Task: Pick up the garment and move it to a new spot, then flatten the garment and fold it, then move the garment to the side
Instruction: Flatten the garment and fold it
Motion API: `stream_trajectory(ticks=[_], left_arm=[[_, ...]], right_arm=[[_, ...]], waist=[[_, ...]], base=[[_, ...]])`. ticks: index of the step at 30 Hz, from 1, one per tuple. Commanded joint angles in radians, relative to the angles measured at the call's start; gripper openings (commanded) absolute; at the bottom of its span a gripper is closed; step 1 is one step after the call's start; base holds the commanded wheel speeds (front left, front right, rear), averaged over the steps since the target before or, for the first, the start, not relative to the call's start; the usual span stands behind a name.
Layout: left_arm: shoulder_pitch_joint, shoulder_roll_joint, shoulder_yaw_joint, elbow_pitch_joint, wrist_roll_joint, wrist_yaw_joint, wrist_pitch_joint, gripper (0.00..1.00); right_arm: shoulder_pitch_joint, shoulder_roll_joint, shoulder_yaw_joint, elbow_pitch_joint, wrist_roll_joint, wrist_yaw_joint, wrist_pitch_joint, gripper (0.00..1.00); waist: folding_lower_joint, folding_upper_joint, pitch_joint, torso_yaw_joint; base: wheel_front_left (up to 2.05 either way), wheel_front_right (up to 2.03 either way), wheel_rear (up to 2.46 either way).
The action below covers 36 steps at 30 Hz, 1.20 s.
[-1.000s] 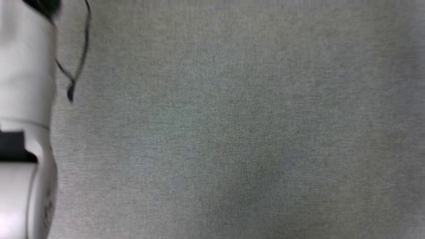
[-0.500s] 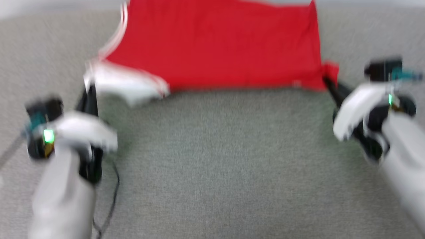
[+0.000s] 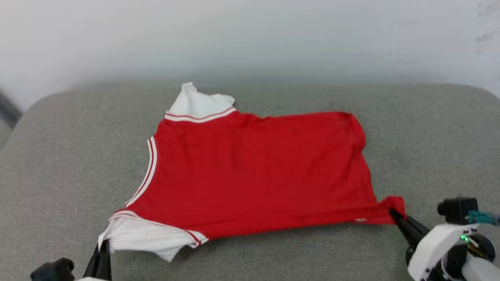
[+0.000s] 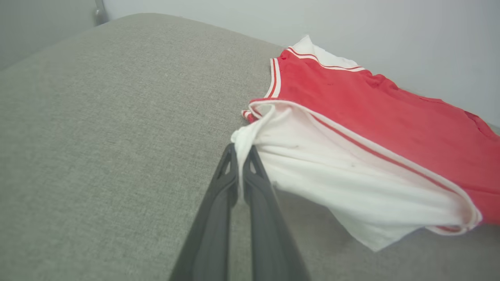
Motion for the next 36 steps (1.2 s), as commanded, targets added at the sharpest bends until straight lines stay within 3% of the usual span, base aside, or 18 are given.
stream_trajectory(ticks=[1, 7, 12, 21, 33, 34, 35, 36], left_arm=[[0.02, 0.018, 0.021, -0.024, -0.004, 0.02, 0.005, 0.0], [0.19, 0.032, 0.03, -0.279, 0.001, 0.103, 0.127, 0.0], [0.156, 0.044, -0.004, -0.375, -0.001, 0.114, 0.214, 0.0], [-0.084, 0.055, -0.042, -0.227, -0.031, 0.08, 0.297, 0.0], [-0.351, 0.057, -0.088, 0.032, -0.073, 0.021, 0.396, 0.0], [-0.36, 0.056, -0.094, 0.047, -0.076, 0.015, 0.405, 0.0], [-0.363, 0.054, -0.099, 0.061, -0.083, 0.009, 0.414, 0.0], [-0.366, 0.051, -0.103, 0.074, -0.088, 0.001, 0.422, 0.0]], right_arm=[[0.028, -0.026, -0.021, -0.002, -0.005, -0.003, 0.002, 0.0], [0.216, -0.027, -0.163, -0.143, -0.058, -0.004, 0.06, 0.0], [0.296, 0.023, -0.286, -0.286, -0.141, -0.003, 0.19, 0.0], [0.191, 0.122, -0.378, -0.402, -0.287, -0.002, 0.438, 0.0], [-0.065, 0.127, -0.262, -0.25, -0.298, -0.002, 0.448, 0.0], [-0.077, 0.124, -0.244, -0.231, -0.297, -0.002, 0.444, 0.16], [-0.087, 0.123, -0.23, -0.214, -0.295, -0.002, 0.436, 0.5], [-0.094, 0.123, -0.218, -0.195, -0.289, -0.002, 0.428, 1.0]], waist=[[0.0004, 0.0, -0.02, 0.005], [0.0004, 0.0, -0.05, 0.013], [0.0004, 0.0, -0.045, 0.008], [0.0004, 0.0, 0.089, -0.028], [0.0004, 0.0, 0.245, -0.043], [0.0004, 0.0, 0.247, -0.044], [0.0004, 0.0, 0.249, -0.044], [0.0004, 0.0, 0.248, -0.044]], base=[[0.0, 0.0, 0.0], [0.0, 0.0, 0.0], [0.0, 0.0, 0.0], [0.0, 0.0, 0.0], [0.0, 0.0, 0.0], [0.0, 0.0, 0.0], [0.0, 0.0, 0.0], [0.0, 0.0, 0.0]])
